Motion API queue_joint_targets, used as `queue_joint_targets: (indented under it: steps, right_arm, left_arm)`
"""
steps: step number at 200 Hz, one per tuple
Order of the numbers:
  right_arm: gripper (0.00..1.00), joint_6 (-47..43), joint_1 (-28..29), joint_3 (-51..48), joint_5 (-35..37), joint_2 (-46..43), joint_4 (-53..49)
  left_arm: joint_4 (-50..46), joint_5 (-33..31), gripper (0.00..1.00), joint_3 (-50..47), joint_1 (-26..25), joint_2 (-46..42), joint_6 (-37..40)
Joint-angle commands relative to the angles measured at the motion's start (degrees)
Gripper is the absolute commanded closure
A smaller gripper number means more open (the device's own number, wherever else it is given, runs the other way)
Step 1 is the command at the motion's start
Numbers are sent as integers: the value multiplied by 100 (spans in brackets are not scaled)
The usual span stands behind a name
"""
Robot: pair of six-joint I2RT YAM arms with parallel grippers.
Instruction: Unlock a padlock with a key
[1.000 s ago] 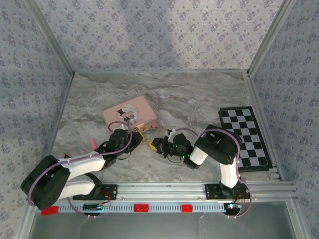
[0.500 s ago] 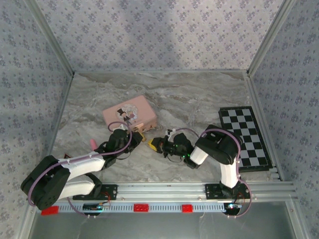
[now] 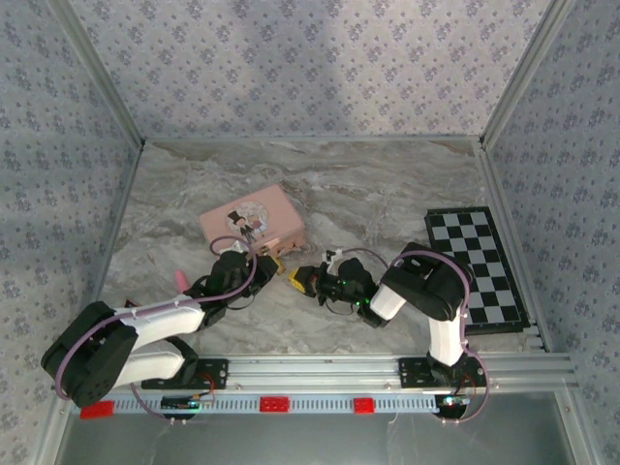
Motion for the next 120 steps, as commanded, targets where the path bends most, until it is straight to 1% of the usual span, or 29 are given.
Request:
queue_joint_targets:
  steps: [1,120]
  right_arm:
    - [100,4,-3,252,-18,-205,222]
    - [100,41,-10,377,-1,-170,224]
  left_arm:
    - [849,496,100,102,-84,-19,-73]
    - [811,503,100,133,-99,-21,-62]
